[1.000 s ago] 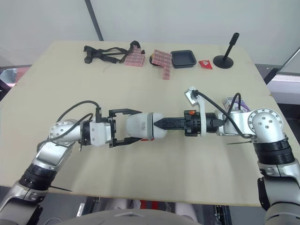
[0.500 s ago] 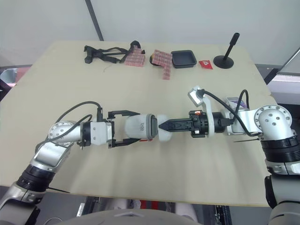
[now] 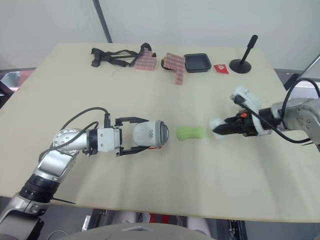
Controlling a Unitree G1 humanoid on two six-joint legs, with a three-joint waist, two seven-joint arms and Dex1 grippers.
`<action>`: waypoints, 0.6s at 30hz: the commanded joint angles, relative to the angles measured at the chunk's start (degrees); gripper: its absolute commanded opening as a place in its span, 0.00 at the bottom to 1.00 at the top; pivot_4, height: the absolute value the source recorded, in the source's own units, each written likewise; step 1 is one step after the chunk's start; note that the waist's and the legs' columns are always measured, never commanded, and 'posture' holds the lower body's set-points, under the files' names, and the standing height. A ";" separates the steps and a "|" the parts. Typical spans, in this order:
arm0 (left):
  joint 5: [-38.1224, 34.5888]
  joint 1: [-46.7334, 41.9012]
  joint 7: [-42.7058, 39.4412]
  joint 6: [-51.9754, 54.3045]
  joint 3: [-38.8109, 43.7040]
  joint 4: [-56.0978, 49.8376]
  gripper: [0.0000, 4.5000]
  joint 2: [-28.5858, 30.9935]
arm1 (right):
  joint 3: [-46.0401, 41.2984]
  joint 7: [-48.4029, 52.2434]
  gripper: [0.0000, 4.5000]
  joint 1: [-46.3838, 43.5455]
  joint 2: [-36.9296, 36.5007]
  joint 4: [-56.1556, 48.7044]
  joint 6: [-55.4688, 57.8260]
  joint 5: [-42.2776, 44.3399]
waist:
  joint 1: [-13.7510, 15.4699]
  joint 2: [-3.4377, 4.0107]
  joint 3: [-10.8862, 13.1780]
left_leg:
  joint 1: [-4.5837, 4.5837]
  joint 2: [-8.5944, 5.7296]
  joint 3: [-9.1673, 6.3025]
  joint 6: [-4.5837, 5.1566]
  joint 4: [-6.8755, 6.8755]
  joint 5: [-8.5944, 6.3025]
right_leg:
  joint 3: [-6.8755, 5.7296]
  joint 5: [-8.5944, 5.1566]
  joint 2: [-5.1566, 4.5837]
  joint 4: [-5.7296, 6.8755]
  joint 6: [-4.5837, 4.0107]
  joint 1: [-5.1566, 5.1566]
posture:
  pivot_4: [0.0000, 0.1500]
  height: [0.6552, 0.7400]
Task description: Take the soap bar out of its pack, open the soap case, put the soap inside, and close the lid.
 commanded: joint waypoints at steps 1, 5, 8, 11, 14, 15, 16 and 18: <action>-0.28 -0.67 0.16 -0.72 0.35 -0.59 0.77 0.04 | 0.04 4.99 0.45 -1.41 -0.29 -0.29 -2.55 -5.25 | 0.00 0.00 0.00 | 0.01 0.00 0.00 0.00 0.03 0.00 | 0.01 0.00 0.00 0.05 0.00 0.00 | 1.00 1.00; -0.27 -0.67 0.15 -0.74 0.35 -0.57 0.77 0.03 | -0.53 7.46 0.45 -1.38 0.63 0.05 -2.51 -8.18 | 0.01 0.01 0.00 | 0.04 0.02 0.00 0.00 0.08 0.00 | 0.03 0.00 0.01 0.15 0.00 0.00 | 1.00 1.00; -0.27 -0.67 0.14 -0.74 0.36 -0.57 0.77 0.03 | -1.02 8.56 0.45 -1.31 1.21 0.11 -2.23 -9.63 | 0.01 0.01 0.00 | 0.06 0.02 0.00 0.00 0.12 0.00 | 0.04 0.00 0.01 0.21 0.00 0.00 | 1.00 1.00; -0.26 -0.67 0.14 -0.75 0.36 -0.57 0.77 0.02 | -1.42 9.36 0.45 -1.24 1.68 0.12 -1.98 -10.75 | 0.03 0.01 0.00 | 0.07 0.02 0.00 0.00 0.14 0.00 | 0.05 0.00 0.01 0.23 -0.01 0.00 | 1.00 1.00; -0.26 -0.67 0.14 -0.75 0.36 -0.57 0.77 0.02 | -1.73 9.95 0.45 -1.19 2.03 0.12 -1.77 -11.60 | 0.06 0.01 0.00 | 0.07 0.02 0.00 0.00 0.15 0.00 | 0.05 0.00 0.01 0.25 -0.01 0.00 | 1.00 1.00; -0.26 -0.67 0.14 -0.75 0.36 -0.57 0.77 0.02 | -1.82 10.13 0.45 -1.17 2.14 0.11 -1.70 -11.85 | 0.08 0.01 0.00 | 0.07 0.02 0.00 0.00 0.15 0.00 | 0.06 0.00 0.01 0.25 -0.01 0.00 | 1.00 1.00; -0.26 -0.67 0.14 -0.75 0.36 -0.57 0.77 0.02 | -1.90 10.29 0.45 -1.16 2.23 0.11 -1.64 -12.08 | 0.09 0.01 0.00 | 0.07 0.02 0.00 0.00 0.15 0.00 | 0.06 0.00 0.01 0.26 -0.01 0.00 | 1.00 1.00; -0.26 -0.67 0.14 -0.75 0.36 -0.57 0.77 0.02 | -2.05 10.57 0.45 -1.13 2.40 0.10 -1.54 -12.47 | 0.09 0.01 0.00 | 0.08 0.02 0.00 0.00 0.15 0.00 | 0.06 0.00 0.01 0.27 -0.01 0.00 | 1.00 1.00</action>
